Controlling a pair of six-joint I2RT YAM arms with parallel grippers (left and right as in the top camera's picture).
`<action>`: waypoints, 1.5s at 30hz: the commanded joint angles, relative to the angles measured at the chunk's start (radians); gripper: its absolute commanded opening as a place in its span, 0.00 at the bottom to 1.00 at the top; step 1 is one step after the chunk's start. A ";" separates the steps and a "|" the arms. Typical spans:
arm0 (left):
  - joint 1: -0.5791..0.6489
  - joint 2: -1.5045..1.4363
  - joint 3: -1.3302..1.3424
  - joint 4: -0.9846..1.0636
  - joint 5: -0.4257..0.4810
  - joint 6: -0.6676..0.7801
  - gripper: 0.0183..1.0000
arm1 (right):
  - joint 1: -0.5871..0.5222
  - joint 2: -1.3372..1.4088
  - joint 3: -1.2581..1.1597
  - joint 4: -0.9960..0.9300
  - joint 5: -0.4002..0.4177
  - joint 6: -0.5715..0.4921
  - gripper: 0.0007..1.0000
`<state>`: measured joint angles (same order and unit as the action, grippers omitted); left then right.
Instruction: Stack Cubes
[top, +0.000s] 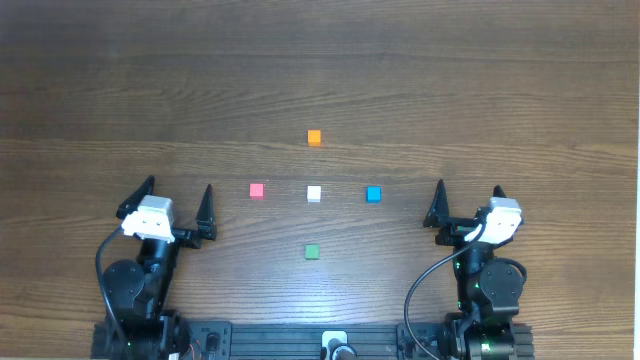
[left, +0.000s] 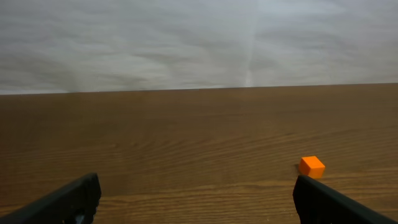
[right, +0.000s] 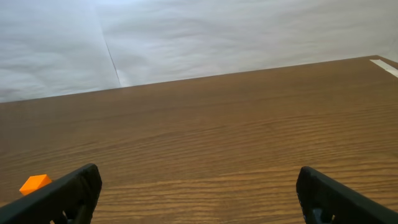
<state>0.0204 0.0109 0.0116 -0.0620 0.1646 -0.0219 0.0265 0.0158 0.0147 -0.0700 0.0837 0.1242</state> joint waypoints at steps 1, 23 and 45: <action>0.003 -0.004 -0.006 0.001 -0.005 0.015 1.00 | -0.007 -0.009 -0.010 0.003 -0.013 -0.006 0.99; -0.180 0.834 0.672 -0.375 0.085 -0.179 1.00 | -0.007 -0.009 -0.010 0.003 -0.013 -0.006 0.99; -0.479 1.527 0.925 -0.571 -0.230 -0.514 1.00 | -0.007 -0.009 -0.010 0.003 -0.013 -0.006 0.99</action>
<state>-0.4389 1.4952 0.9104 -0.6464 -0.0284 -0.4927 0.0257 0.0158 0.0147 -0.0696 0.0830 0.1238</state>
